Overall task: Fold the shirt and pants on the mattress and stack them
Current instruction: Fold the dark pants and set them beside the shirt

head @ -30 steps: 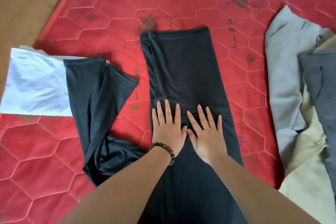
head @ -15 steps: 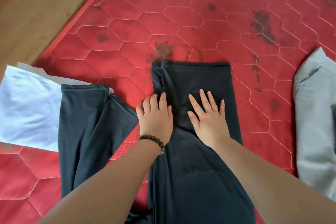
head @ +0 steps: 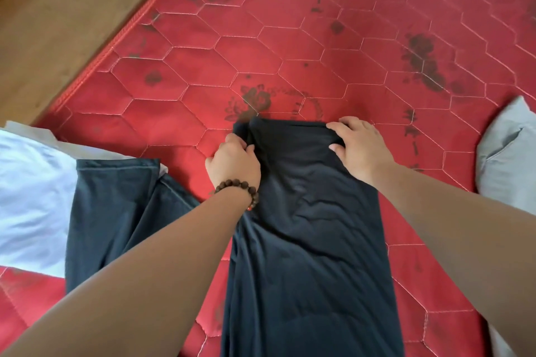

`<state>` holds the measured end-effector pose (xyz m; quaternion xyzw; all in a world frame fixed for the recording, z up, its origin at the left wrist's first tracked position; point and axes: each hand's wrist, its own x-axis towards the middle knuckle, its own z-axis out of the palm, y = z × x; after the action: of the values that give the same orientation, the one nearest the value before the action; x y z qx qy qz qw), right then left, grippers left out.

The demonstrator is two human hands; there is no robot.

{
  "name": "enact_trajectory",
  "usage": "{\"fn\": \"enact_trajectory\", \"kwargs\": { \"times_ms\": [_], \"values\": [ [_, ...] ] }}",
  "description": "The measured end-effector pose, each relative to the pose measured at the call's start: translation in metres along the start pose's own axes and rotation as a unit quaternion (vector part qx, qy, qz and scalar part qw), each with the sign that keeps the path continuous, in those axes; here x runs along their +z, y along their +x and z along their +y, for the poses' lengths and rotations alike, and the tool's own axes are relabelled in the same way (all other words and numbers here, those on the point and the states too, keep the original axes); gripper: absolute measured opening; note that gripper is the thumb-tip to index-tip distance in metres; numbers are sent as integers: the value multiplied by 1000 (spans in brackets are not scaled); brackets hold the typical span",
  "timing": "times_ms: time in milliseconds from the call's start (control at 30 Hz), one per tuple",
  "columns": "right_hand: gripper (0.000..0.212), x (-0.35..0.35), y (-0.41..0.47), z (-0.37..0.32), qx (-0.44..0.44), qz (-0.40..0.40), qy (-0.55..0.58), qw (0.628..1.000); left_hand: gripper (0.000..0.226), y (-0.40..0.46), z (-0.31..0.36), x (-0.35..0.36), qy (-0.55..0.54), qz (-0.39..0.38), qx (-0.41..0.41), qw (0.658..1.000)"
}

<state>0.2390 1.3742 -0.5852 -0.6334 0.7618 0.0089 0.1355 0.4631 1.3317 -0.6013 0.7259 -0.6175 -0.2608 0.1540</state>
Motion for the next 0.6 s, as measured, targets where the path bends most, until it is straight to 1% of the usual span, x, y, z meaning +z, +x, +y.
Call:
{"fn": "enact_trajectory", "kwargs": {
  "times_ms": [67, 200, 267, 333, 367, 500, 600],
  "values": [
    [44, -1, 4, 0, 3, 8, 6, 1000, 9, 0, -4, -4, -35, 18, -12, 999],
    [40, -1, 10, 0, 21, 37, 22, 999, 8, 3, -8, -4, -38, 20, -10, 999],
    [35, -2, 11, 3, 43, 58, 46, 996, 14, 8, -5, -3, -39, 14, 7, 999],
    [30, -3, 13, 7, 76, 65, 64, 993, 24, 17, -2, -2, -37, 3, 13, 999],
    [30, -4, 14, 8, 92, 64, 65, 992, 25, 22, 1, -2, -37, -2, 9, 999],
    [31, -6, 20, 11, 125, 51, 64, 989, 12, 40, 9, -4, -41, -12, -30, 999],
    [24, -8, 24, 12, 145, 58, 69, 985, 11, 39, 9, -7, -90, 7, -41, 995]
  ]
}}
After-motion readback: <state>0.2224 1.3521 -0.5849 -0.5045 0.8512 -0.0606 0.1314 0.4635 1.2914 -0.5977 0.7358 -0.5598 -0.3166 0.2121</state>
